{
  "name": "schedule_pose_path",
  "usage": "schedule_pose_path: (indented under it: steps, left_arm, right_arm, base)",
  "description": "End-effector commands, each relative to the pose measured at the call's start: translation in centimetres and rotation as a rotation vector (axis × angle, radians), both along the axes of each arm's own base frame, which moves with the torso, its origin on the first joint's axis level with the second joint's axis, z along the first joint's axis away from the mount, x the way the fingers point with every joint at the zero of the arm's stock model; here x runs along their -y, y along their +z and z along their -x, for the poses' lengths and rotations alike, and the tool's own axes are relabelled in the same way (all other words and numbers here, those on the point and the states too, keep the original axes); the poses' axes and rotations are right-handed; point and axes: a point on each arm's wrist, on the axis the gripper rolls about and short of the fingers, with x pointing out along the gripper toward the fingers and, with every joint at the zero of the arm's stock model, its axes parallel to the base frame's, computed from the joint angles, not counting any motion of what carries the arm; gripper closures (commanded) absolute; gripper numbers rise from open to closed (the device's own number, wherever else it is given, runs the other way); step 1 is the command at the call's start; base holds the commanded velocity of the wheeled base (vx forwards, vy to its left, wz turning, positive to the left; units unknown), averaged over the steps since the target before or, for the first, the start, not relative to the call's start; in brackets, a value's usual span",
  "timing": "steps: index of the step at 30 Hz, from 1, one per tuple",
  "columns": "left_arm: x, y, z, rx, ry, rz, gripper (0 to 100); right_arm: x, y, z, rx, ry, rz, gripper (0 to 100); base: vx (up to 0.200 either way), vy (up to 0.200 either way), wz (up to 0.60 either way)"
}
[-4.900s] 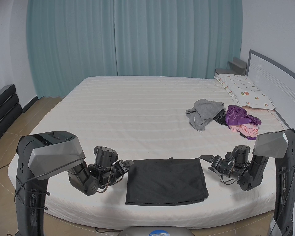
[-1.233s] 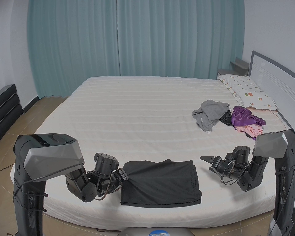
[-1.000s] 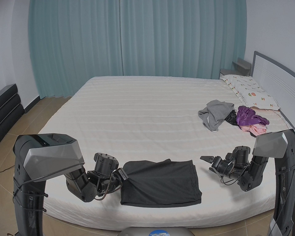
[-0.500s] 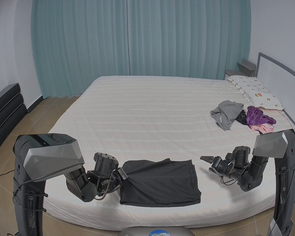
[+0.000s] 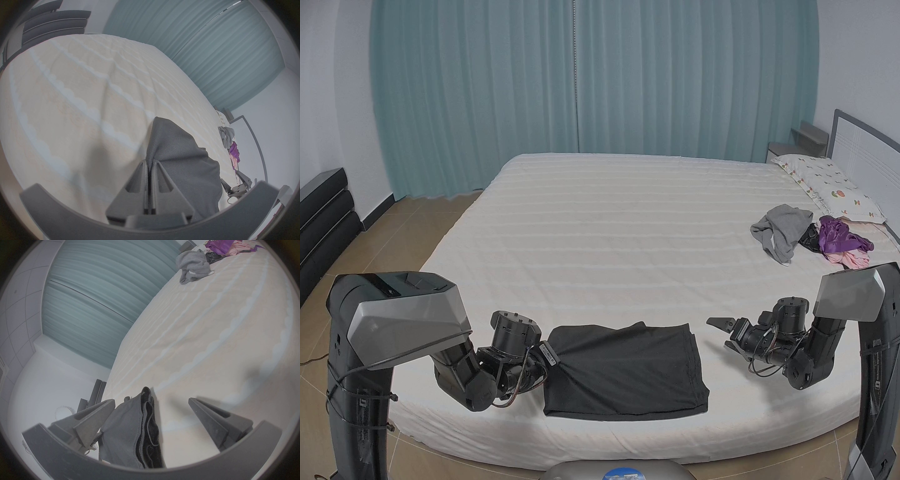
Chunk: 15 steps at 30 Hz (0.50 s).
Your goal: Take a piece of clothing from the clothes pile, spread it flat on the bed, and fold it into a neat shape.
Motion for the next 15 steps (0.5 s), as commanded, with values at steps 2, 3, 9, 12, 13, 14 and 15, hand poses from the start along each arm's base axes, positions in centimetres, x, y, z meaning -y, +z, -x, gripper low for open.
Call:
schedule_pose_path:
  steps: [2,3,9,12,13,14,15]
  left_arm:
    - [0.14,-0.1,0.09,-0.003,-0.002,-0.002,100]
    - [0.17,-0.07,0.14,-0.003,-0.003,-0.002,100]
    - [0.2,-0.25,0.49,-0.01,0.003,-0.017,100]
    - [0.27,-0.3,0.54,-0.007,0.009,-0.025,100]
    - [0.28,-0.3,0.54,-0.008,0.008,-0.024,100]
    - [0.28,-0.3,0.54,-0.008,0.008,-0.024,100]
    - [0.28,-0.3,0.54,-0.008,0.009,-0.023,100]
  right_arm:
    - [0.0,0.01,0.0,0.0,0.0,0.0,0]
    - [0.0,0.01,0.0,0.0,0.0,0.0,0]
    - [0.0,0.01,0.0,0.0,0.0,0.0,0]
    - [0.0,0.01,0.0,0.0,0.0,0.0,0]
    - [0.0,0.01,0.0,0.0,0.0,0.0,0]
    - [0.0,0.01,0.0,0.0,0.0,0.0,0]
    - [0.0,0.01,0.0,0.0,0.0,0.0,0]
  base:
    - [0.0,0.0,0.0]
    - [0.0,0.0,0.0]
    - [0.0,0.0,0.0]
    - [0.0,0.0,0.0]
    - [0.0,0.0,0.0]
    - [0.0,0.0,0.0]
    - [0.0,0.0,0.0]
